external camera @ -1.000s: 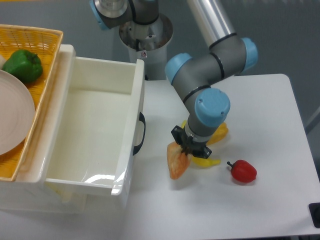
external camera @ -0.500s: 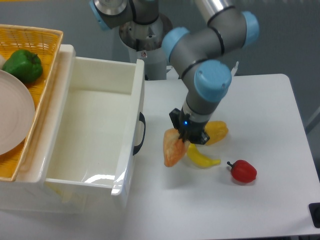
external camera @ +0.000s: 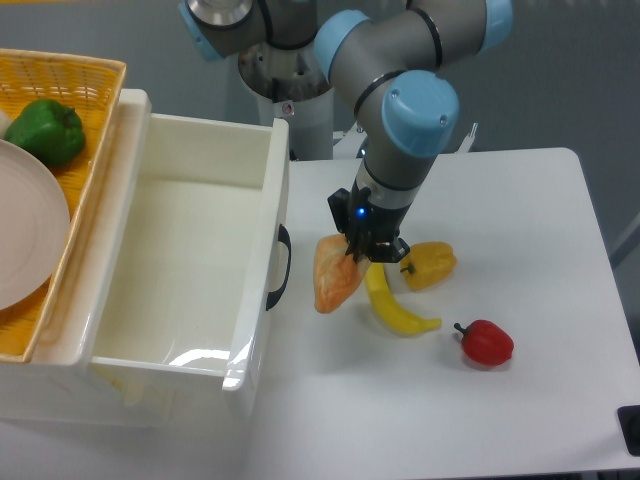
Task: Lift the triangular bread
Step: 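Lift the gripped bread up off the table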
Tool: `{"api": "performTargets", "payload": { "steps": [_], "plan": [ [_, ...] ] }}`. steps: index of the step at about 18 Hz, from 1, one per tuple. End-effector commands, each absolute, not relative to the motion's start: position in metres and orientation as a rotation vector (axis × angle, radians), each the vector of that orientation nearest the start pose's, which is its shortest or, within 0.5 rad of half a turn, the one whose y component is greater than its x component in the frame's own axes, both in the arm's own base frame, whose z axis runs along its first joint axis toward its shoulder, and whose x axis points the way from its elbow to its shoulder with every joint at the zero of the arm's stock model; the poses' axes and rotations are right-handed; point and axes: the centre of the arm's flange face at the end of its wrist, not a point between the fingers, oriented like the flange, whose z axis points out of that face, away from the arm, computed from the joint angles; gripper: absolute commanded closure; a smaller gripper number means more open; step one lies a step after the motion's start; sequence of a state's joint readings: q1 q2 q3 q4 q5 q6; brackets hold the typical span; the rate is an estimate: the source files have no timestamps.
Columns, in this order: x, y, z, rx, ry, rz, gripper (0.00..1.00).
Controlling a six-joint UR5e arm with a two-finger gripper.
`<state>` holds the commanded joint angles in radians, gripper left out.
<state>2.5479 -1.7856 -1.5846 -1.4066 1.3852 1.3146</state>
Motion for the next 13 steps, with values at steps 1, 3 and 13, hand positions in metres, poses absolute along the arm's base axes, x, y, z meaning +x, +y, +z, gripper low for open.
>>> {"api": "performTargets", "payload": {
  "steps": [1, 3, 13],
  "plan": [
    [-0.384, 0.441, 0.387, -2.949, 0.491, -0.199, 0.90],
    [-0.388, 0.436, 0.388, -2.948, 0.490, -0.204, 0.90],
    [-0.396, 0.430, 0.395, -2.945, 0.477, -0.191, 0.89]
  ]
}}
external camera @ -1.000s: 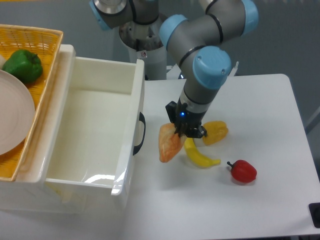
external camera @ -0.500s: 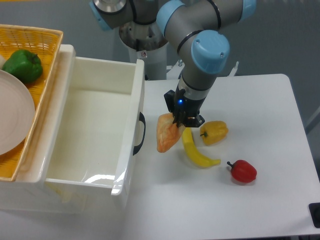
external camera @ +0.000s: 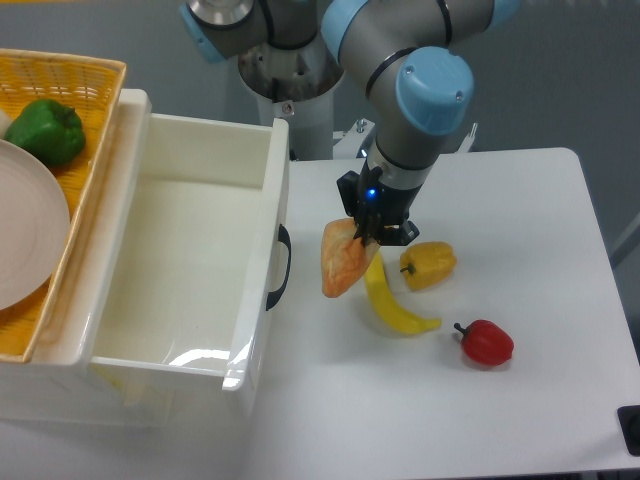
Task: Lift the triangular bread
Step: 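Lift the gripped bread up off the table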
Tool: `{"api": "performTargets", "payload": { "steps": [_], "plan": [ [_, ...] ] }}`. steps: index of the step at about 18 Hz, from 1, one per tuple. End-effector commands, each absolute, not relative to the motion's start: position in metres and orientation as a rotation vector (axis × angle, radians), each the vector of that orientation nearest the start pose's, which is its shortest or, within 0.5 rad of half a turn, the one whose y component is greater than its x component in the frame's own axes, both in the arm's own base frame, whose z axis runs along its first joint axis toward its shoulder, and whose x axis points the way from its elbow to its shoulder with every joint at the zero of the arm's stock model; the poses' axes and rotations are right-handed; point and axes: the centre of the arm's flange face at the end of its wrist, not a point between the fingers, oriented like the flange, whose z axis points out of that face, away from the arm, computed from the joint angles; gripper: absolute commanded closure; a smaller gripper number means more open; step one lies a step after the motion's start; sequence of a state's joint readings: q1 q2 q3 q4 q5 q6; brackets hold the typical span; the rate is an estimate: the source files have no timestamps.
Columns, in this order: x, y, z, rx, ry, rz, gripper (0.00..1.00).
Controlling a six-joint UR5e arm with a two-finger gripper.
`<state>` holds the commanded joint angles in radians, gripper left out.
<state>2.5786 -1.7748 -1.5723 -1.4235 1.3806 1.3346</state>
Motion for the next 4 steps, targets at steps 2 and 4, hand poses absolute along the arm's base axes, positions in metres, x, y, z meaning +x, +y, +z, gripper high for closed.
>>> {"api": "performTargets", "payload": {
  "steps": [2, 4],
  "plan": [
    [-0.3963, 0.4290, 0.3952, -2.944, 0.477, -0.190, 0.89],
    [-0.3966, 0.4282, 0.3943, -2.942, 0.495, -0.193, 0.89]
  ]
}}
